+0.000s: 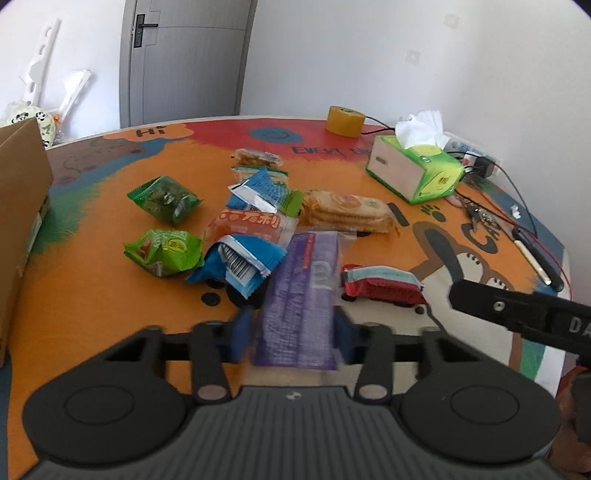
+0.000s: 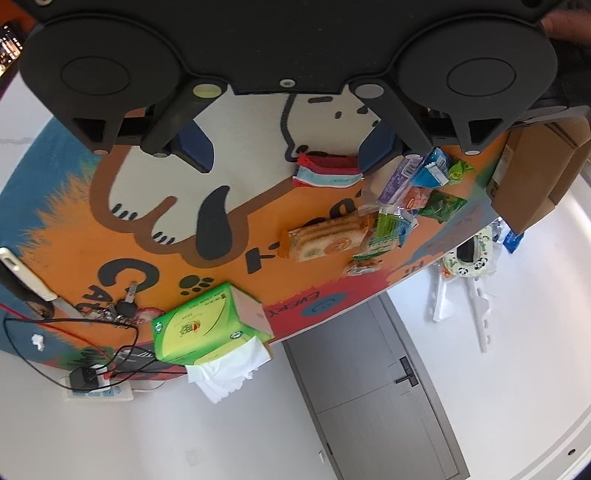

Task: Organize snacks
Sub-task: 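Grasp the purple-wrapped bar with left tool while right tool grasps the red-and-white snack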

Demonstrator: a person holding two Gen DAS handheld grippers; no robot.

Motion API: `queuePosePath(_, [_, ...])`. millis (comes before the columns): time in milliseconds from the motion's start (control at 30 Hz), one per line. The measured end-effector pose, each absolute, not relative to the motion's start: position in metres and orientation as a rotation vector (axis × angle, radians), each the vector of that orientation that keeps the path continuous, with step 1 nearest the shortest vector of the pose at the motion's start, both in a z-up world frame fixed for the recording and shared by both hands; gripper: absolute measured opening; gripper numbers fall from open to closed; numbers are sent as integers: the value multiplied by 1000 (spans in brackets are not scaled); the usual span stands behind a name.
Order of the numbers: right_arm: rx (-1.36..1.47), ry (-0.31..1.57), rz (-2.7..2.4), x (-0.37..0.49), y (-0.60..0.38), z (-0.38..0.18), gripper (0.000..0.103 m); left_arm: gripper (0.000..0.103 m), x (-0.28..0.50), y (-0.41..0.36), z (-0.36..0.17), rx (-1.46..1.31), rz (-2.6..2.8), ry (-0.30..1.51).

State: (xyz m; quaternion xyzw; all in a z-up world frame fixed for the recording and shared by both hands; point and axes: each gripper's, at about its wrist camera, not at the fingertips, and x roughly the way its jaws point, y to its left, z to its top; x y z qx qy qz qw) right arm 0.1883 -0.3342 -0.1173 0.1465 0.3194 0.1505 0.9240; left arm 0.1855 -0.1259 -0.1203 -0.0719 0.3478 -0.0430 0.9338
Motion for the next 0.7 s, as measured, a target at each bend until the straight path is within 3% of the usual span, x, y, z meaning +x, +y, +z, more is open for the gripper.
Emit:
queuePosePath(300, [280, 650, 371, 199, -316, -114, 86, 24, 174, -112, -102, -204, -117, 677])
queuePosePath(400, [268, 640, 394, 206, -307, -112, 86, 10, 168, -104, -91, -225, -128, 654])
queuePosePath(433, [263, 637, 404, 210, -303, -111, 86, 0, 167, -101, -89, -231, -126, 647])
queuePosePath(700, [219, 653, 470, 234, -277, -115, 86, 3, 162, -92, -83, -230, -125, 649])
